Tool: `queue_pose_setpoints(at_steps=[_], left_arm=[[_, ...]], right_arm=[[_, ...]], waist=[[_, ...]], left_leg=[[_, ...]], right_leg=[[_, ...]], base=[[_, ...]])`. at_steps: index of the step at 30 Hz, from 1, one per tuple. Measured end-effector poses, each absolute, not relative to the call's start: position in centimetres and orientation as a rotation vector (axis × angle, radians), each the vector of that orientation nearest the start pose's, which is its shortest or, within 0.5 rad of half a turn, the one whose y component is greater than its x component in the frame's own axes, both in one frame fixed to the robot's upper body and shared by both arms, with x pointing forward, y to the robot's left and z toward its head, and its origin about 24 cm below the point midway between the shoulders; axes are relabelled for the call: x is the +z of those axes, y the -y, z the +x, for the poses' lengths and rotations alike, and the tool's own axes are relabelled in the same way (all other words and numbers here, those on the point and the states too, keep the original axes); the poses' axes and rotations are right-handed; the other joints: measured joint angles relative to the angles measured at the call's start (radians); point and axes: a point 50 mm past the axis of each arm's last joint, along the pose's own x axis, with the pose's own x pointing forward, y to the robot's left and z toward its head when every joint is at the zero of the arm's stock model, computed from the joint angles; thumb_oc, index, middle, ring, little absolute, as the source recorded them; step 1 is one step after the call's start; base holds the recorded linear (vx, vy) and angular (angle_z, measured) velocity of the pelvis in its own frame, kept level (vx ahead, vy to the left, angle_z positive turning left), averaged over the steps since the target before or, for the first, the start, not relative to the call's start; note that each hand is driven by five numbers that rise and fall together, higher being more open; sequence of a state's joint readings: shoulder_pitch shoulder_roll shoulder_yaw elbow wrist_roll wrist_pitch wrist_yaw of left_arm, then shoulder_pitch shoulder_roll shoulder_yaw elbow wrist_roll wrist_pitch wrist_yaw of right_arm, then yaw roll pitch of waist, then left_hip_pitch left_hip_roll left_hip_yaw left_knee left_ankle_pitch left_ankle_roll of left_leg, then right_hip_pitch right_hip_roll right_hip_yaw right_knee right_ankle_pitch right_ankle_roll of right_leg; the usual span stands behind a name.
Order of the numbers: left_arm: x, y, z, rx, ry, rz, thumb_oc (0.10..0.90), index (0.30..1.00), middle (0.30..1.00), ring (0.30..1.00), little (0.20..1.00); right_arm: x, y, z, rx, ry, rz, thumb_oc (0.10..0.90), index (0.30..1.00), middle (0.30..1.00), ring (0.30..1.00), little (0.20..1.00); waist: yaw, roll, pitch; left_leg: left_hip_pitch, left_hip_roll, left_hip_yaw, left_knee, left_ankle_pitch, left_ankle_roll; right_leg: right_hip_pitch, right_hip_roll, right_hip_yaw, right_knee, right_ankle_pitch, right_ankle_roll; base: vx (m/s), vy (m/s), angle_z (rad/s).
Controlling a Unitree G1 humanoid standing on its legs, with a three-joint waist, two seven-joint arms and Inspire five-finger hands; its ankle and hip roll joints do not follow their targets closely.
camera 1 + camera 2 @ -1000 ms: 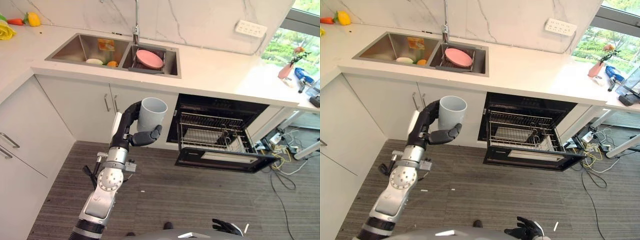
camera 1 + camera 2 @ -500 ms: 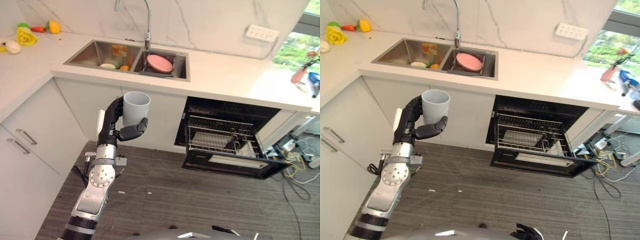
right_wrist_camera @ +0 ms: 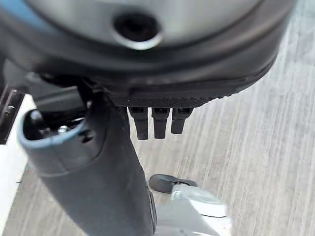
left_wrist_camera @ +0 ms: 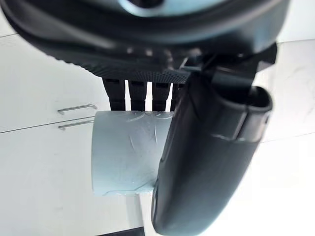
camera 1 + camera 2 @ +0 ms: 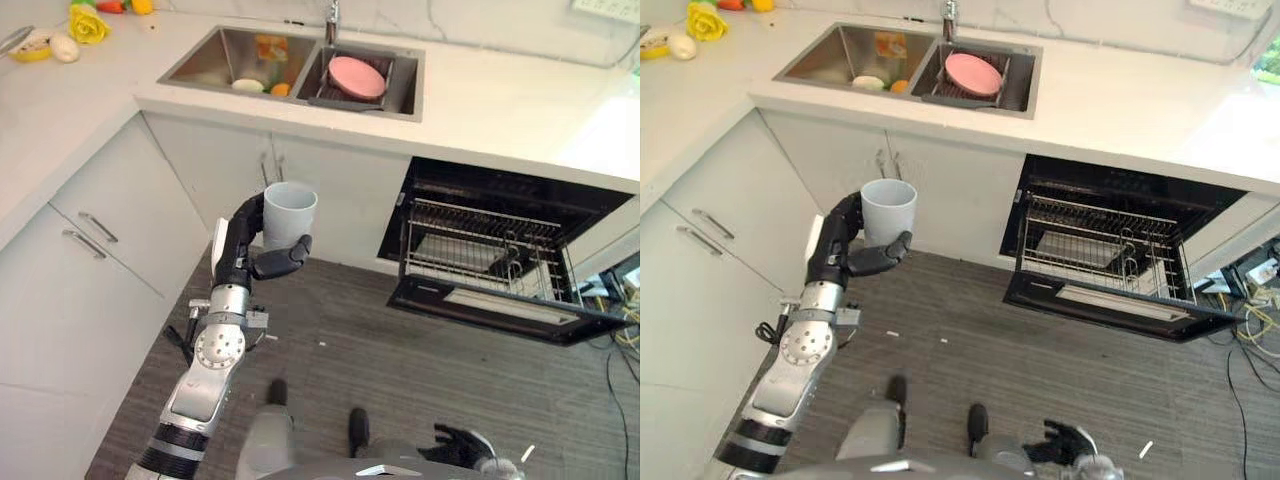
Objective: Place the dishes in the dishwasher.
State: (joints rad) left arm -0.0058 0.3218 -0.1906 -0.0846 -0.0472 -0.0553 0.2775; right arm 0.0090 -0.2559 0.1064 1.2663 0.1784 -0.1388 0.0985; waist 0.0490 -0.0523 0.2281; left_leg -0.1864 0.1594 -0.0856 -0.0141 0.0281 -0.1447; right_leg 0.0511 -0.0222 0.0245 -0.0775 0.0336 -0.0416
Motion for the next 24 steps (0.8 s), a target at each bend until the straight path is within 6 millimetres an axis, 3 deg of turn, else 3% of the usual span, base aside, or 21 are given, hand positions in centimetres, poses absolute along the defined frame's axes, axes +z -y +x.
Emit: queue_pose_setpoints(at_steps=[1, 2, 3, 4, 5, 7, 8, 9, 11, 12, 14, 15, 16, 17, 18, 19, 20, 21, 22, 23, 24], left_arm=[[6.3, -17.1, 25.1, 0.066, 0.123, 0.247, 0.400, 0.300, 0.300, 0.300, 0.300], [6.3, -17.2, 25.0, 0.068, 0.127, 0.249, 0.400, 0.300, 0.300, 0.300, 0.300], [6.4, -17.6, 24.9, 0.088, 0.130, 0.251, 0.400, 0.300, 0.300, 0.300, 0.300], [5.9, -18.5, 24.4, 0.137, 0.104, 0.241, 0.400, 0.300, 0.300, 0.300, 0.300], [5.4, -19.0, 24.2, 0.174, 0.071, 0.245, 0.400, 0.300, 0.300, 0.300, 0.300], [5.2, -19.3, 24.2, 0.191, 0.044, 0.253, 0.400, 0.300, 0.300, 0.300, 0.300], [5.6, -19.5, 24.2, 0.184, 0.062, 0.271, 0.400, 0.300, 0.300, 0.300, 0.300], [5.9, -19.9, 24.2, 0.192, 0.072, 0.292, 0.400, 0.300, 0.300, 0.300, 0.300], [5.8, -20.9, 24.1, 0.201, 0.060, 0.343, 0.400, 0.300, 0.300, 0.300, 0.300], [5.5, -21.5, 23.3, 0.218, 0.043, 0.355, 0.400, 0.300, 0.300, 0.300, 0.300], [4.8, -21.9, 22.4, 0.226, 0.009, 0.366, 0.400, 0.300, 0.300, 0.300, 0.300], [4.6, -21.1, 22.4, 0.206, 0.011, 0.336, 0.400, 0.300, 0.300, 0.300, 0.300], [4.6, -21.1, 22.4, 0.206, 0.011, 0.336, 0.400, 0.300, 0.300, 0.300, 0.300], [5.2, -19.3, 23.3, 0.133, 0.051, 0.304, 0.400, 0.300, 0.300, 0.300, 0.300], [6.0, -18.9, 23.6, 0.103, 0.087, 0.309, 0.400, 0.300, 0.300, 0.300, 0.300], [6.0, -18.9, 23.6, 0.103, 0.087, 0.309, 0.400, 0.300, 0.300, 0.300, 0.300], [4.9, -20.3, 20.9, 0.187, 0.043, 0.279, 0.400, 0.300, 0.300, 0.300, 0.300], [4.9, -20.3, 20.9, 0.187, 0.043, 0.279, 0.400, 0.300, 0.300, 0.300, 0.300], [3.3, -20.5, 20.3, 0.225, -0.042, 0.256, 0.400, 0.300, 0.300, 0.300, 0.300], [3.3, -20.5, 20.3, 0.225, -0.042, 0.256, 0.400, 0.300, 0.300, 0.300, 0.300], [3.2, -20.1, 21.5, 0.197, -0.051, 0.261, 0.400, 0.300, 0.300, 0.300, 0.300]], right_arm=[[-15.8, 24.1, 8.8, -0.088, -1.130, -0.088, 0.800, 0.900, 0.900, 0.900, 0.900], [-15.7, 24.4, 8.5, -0.085, -1.123, -0.100, 0.800, 0.900, 0.900, 0.900, 0.900], [-15.6, 24.3, 9.0, -0.062, -1.116, -0.119, 0.800, 0.900, 0.900, 0.900, 0.900], [-15.6, 24.6, 9.0, -0.083, -1.123, -0.117, 0.800, 0.900, 0.900, 0.900, 0.900], [-15.6, 24.7, 8.7, -0.107, -1.127, -0.108, 0.800, 0.900, 0.900, 0.900, 0.900], [-15.7, 25.0, 7.7, -0.174, -1.124, -0.075, 0.800, 0.900, 0.900, 0.900, 0.900], [-15.8, 24.9, 7.1, -0.197, -1.136, -0.071, 0.800, 0.900, 0.900, 0.900, 0.900], [-15.9, 24.2, 7.8, -0.191, -1.116, -0.061, 0.800, 0.900, 0.900, 0.900, 0.900], [-15.8, 22.2, 8.9, -0.150, -1.051, -0.026, 0.800, 0.900, 0.900, 0.900, 0.900], [-15.2, 21.7, 10.0, -0.122, -0.983, -0.034, 0.800, 0.900, 0.900, 0.900, 0.900], [-14.4, 21.9, 11.6, -0.123, -0.892, -0.050, 0.800, 0.900, 0.900, 0.900, 0.900], [-13.2, 22.8, 12.3, -0.181, -0.802, -0.072, 0.800, 0.900, 0.900, 0.900, 0.900], [-13.2, 22.8, 12.3, -0.181, -0.802, -0.072, 0.800, 0.900, 0.900, 0.900, 0.900], [-12.7, 23.6, 12.1, -0.253, -0.763, -0.118, 0.800, 0.900, 0.900, 0.900, 0.900], [-12.8, 23.6, 12.3, -0.297, -0.777, -0.104, 0.800, 0.900, 0.900, 0.900, 0.900], [-12.8, 23.6, 12.3, -0.297, -0.777, -0.104, 0.800, 0.900, 0.900, 0.900, 0.900], [-9.4, 24.9, 14.6, -0.386, -0.606, -0.092, 0.800, 0.900, 0.900, 0.900, 0.900], [-9.4, 24.9, 14.6, -0.386, -0.606, -0.092, 0.800, 0.900, 0.900, 0.900, 0.900], [-5.2, 26.2, 16.2, -0.449, -0.372, -0.134, 0.800, 0.900, 0.900, 0.900, 0.900], [-5.2, 26.2, 16.2, -0.449, -0.372, -0.134, 0.800, 0.900, 0.900, 0.900, 0.900], [-1.7, 27.3, 19.0, -0.477, -0.197, -0.207, 0.800, 0.900, 0.900, 0.900, 0.900]], waist=[[0.000, 0.010, -0.004], [0.001, 0.020, -0.013], [0.035, 0.018, -0.016], [0.092, -0.018, -0.018], [0.110, -0.035, -0.023], [0.069, -0.037, -0.060], [0.062, -0.047, -0.075], [0.065, -0.045, -0.075], [0.051, 0.000, -0.074], [0.011, 0.040, -0.077], [0.000, 0.085, -0.090], [-0.037, 0.123, -0.091], [-0.037, 0.123, -0.091], [-0.063, 0.084, -0.070], [-0.066, 0.004, -0.049], [-0.066, 0.004, -0.049], [-0.067, 0.012, -0.041], [-0.067, 0.012, -0.041], [-0.066, 0.089, -0.061], [-0.066, 0.089, -0.061], [-0.081, 0.129, -0.060]], left_leg=[[0.013, 0.032, -0.023, -0.062, -0.003, -0.005], [-0.015, 0.049, -0.089, -0.089, -0.009, -0.021], [-0.022, 0.055, -0.112, -0.078, -0.029, 0.015], [0.004, 0.038, -0.111, -0.049, -0.044, 0.025], [0.011, 0.012, -0.091, -0.020, -0.039, 0.020], [0.036, -0.071, -0.004, -0.001, -0.035, 0.051], [0.052, -0.106, -0.034, -0.011, 0.007, 0.091], [0.064, -0.116, -0.009, 0.003, 0.029, 0.113], [0.099, -0.097, 0.071, 0.059, 0.022, 0.158], [0.156, -0.088, 0.146, 0.053, 0.003, 0.185], [0.204, -0.089, 0.229, 0.019, 0.000, 0.192], [0.226, -0.098, 0.247, 0.013, -0.032, 0.171], [0.226, -0.098, 0.247, 0.013, -0.032, 0.171], [0.183, -0.161, 0.228, 0.096, -0.032, 0.020], [0.105, -0.235, 0.128, 0.276, -0.085, 0.122], [0.105, -0.235, 0.128, 0.276, -0.085, 0.122], [0.168, -0.198, 0.212, 0.214, -0.158, 0.148], [0.168, -0.198, 0.212, 0.214, -0.158, 0.148], [0.159, -0.198, 0.278, 0.147, -0.125, 0.163], [0.159, -0.198, 0.278, 0.147, -0.125, 0.163], [0.181, -0.214, 0.272, 0.083, -0.099, 0.220]], right_leg=[[0.015, 0.003, 0.012, -0.015, -0.001, 0.001], [-0.005, 0.014, 0.033, -0.015, -0.003, 0.016], [-0.049, 0.009, 0.083, 0.017, 0.002, 0.037], [-0.107, -0.010, 0.175, 0.078, -0.011, 0.053], [-0.113, -0.030, 0.214, 0.082, -0.021, 0.059], [-0.104, -0.082, 0.210, 0.069, -0.025, 0.053], [-0.120, -0.096, 0.219, 0.097, -0.030, 0.045], [-0.146, -0.094, 0.207, 0.155, 0.004, 0.068], [-0.222, -0.075, 0.129, 0.413, -0.031, 0.091], [-0.282, -0.068, 0.028, 0.598, -0.052, 0.105], [-0.348, -0.065, -0.044, 0.763, -0.087, 0.114], [-0.377, 0.060, -0.001, 0.754, -0.135, 0.205], [-0.377, 0.060, -0.001, 0.754, -0.135, 0.205], [-0.363, 0.142, 0.015, 0.654, -0.113, 0.101], [-0.347, 0.076, 0.007, 0.600, -0.048, 0.058], [-0.347, 0.076, 0.007, 0.600, -0.048, 0.058], [-0.307, 0.003, -0.084, 0.460, -0.036, 0.084], [-0.307, 0.003, -0.084, 0.460, -0.036, 0.084], [-0.265, -0.048, -0.200, 0.184, -0.026, 0.100], [-0.265, -0.048, -0.200, 0.184, -0.026, 0.100], [-0.218, -0.097, -0.160, 0.074, 0.024, 0.167]], base=[[0.68, 0.610, -0.07], [0.51, 0.613, -0.27], [0.29, 0.427, -1.10], [0.30, 0.432, -1.63], [0.34, 0.400, -1.35], [0.34, 0.443, -0.16], [0.21, 0.343, -0.46], [0.25, 0.495, -1.14], [0.19, 0.442, -1.30], [0.17, 0.328, -1.41], [0.19, 0.281, -1.54], [0.07, 0.085, -0.98], [0.08, 0.103, -0.38], [0.11, 0.079, 0.22], [0.11, 0.079, 0.22], [0.07, -0.038, -1.06], [0.03, -0.015, -1.14], [0.12, -0.063, -1.82], [0.09, -0.048, -0.68], [0.13, -0.073, -1.19], [0.10, -0.063, -0.28]])
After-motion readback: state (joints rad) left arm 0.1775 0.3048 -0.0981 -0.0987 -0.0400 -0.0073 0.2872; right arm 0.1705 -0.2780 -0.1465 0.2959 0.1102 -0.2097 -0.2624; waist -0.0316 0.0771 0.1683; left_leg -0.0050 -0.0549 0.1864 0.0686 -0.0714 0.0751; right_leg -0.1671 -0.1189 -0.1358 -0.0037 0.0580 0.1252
